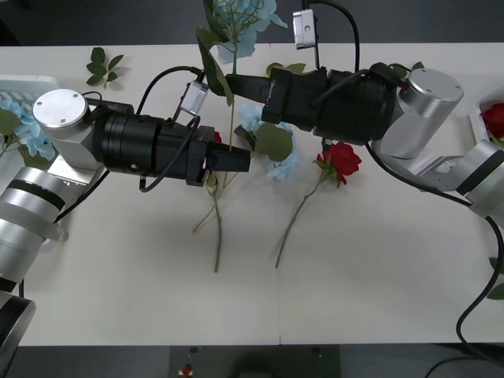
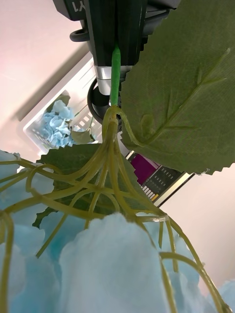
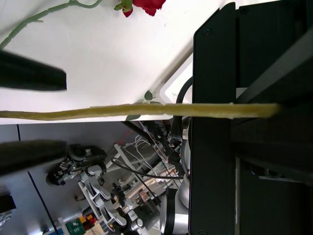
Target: Put the red flowers into the right box and the blue flowers into the left box
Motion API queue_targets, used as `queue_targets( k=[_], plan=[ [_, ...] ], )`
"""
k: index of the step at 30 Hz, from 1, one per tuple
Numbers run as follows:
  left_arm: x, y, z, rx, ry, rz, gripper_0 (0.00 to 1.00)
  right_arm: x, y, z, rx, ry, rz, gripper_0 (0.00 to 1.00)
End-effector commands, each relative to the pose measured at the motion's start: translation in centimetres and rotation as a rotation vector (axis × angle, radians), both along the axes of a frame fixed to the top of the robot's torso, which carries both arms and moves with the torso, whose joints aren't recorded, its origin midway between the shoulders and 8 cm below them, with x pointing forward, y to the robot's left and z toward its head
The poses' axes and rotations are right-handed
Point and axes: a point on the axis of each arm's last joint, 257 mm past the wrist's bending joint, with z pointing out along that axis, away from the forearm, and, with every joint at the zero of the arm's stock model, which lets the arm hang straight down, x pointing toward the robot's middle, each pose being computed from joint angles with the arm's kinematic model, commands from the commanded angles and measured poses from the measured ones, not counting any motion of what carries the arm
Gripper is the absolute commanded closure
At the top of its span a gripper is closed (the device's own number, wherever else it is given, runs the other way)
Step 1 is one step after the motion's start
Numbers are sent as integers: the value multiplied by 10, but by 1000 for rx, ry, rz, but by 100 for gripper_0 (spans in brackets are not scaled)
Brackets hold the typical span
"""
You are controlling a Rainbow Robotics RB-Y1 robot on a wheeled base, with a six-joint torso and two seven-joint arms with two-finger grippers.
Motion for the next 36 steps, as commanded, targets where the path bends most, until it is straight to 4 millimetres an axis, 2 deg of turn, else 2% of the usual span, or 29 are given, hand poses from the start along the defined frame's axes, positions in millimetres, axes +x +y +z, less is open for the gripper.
queue_targets(
  k=[1,13,14,15,18,21,23,26,30,36],
  plan=[
    [1,-3,29,-25,-100,-29,100,-6,12,26,28,-68,17,100],
    [1,-2,32,-35,-99,-29,100,-6,12,27,30,-67,19,98],
    [0,-2,32,-37,-100,-30,100,-5,11,27,31,-65,15,72],
    [0,-1,32,-36,-98,-31,100,-5,12,27,30,-64,13,51],
    [0,0,34,-40,-97,-31,100,0,10,26,28,-66,-2,30],
    [0,0,35,-43,-96,-31,100,2,9,26,25,-73,-13,19],
    [0,1,35,-44,-96,-32,100,3,8,26,23,-81,-16,7],
    [0,2,36,-45,-96,-31,100,3,7,27,23,-82,-17,2],
    [1,7,37,-37,-103,-29,100,4,5,27,24,-83,-21,0],
    [7,34,31,49,-143,-7,100,5,3,28,22,-85,-23,0]
  ],
)
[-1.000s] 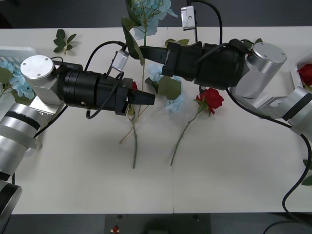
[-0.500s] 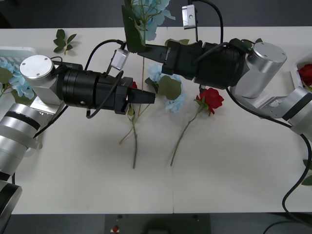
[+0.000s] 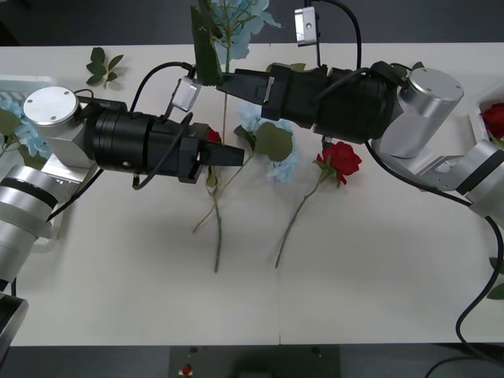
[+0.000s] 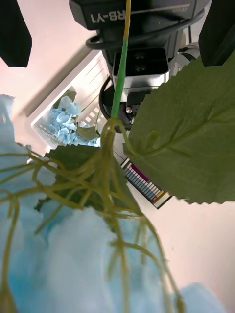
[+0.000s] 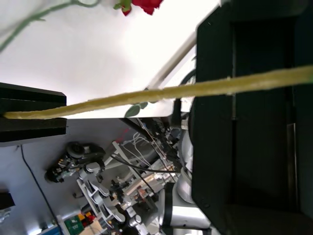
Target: Put the red flowers into the right box and the blue flowers into the left box
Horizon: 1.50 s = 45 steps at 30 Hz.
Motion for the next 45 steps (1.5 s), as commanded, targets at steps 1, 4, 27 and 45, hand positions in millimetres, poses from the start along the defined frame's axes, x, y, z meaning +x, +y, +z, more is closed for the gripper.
queue_targets(
  k=[1,4,27,45],
  plan=[
    [10,28,23,82,-156,5,100,-3,6,27,20,-79,8,0],
    [15,48,22,134,-175,27,100,-3,4,29,21,-83,11,0],
    [82,252,50,459,-257,411,100,-8,-85,-3,-223,140,15,0],
    [71,477,56,865,-197,885,100,-39,-97,-69,-440,833,-178,0]
  ],
)
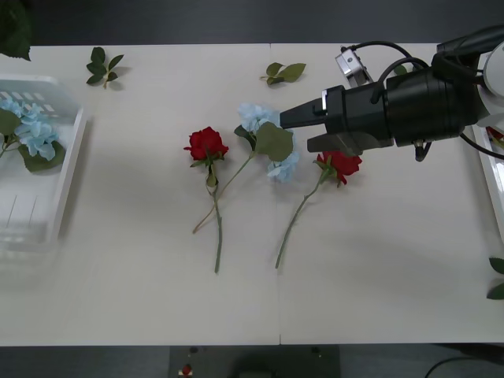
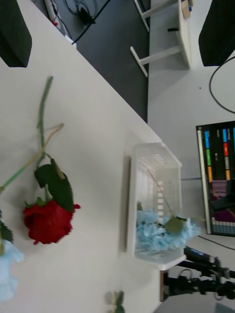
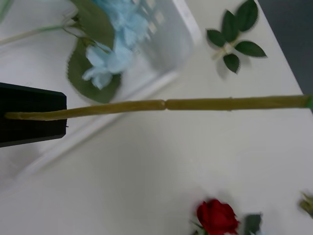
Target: Put the red flowers into the right box and the blue flowers into the left box
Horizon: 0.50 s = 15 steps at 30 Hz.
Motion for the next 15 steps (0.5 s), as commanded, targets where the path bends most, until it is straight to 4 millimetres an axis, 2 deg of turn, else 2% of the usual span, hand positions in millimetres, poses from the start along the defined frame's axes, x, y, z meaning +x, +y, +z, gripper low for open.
queue_targets(
  k=[1,2,9,13,15],
  plan=[
    [-11,54,19,88,12,143,100,-7,-2,3,-57,98,-70,0],
    [-14,68,17,114,20,177,100,-8,-5,-4,-89,120,-88,0],
    [-34,123,-4,177,121,396,100,-15,-23,-41,-236,274,-232,0],
    [-43,142,-15,188,173,507,100,-9,-37,-59,-306,301,-313,0],
    [-45,146,-19,194,187,529,100,-8,-38,-62,-312,316,-332,0]
  ],
)
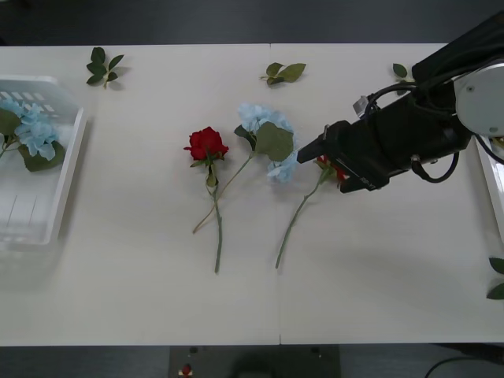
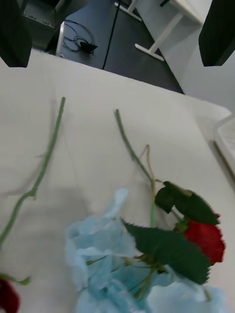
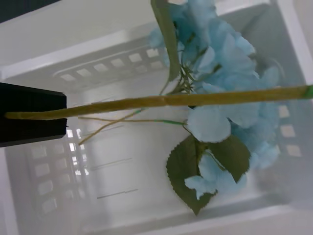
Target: Put the red flowers into the right box and the blue flowers into the left box
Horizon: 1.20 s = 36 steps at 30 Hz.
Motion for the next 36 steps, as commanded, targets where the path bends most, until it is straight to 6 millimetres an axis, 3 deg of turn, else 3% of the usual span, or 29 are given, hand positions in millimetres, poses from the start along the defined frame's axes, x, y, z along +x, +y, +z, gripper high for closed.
queue_targets(
  k=[1,5,19,27,28,29,31,32,36],
  plan=[
    [-10,25,11,36,22,129,100,4,12,7,4,-9,-35,0],
    [-16,35,-4,53,72,217,100,15,8,-5,4,6,-144,0],
    [-28,32,-67,94,198,328,100,37,-8,-43,-43,-16,-288,0],
    [-31,29,-82,91,215,333,99,50,-8,-59,-54,-11,-317,0],
    [-30,27,-83,88,215,330,68,53,-10,-62,-64,-17,-324,0],
    [-31,27,-83,87,215,328,45,54,-10,-64,-68,-21,-324,0],
    [-29,26,-81,79,208,320,11,57,-12,-70,-87,-32,-328,0],
    [-27,24,-79,75,202,305,2,57,-11,-74,-98,-34,-325,0],
    [-21,15,-71,50,175,232,0,60,-14,-88,-128,-56,-324,0]
  ],
)
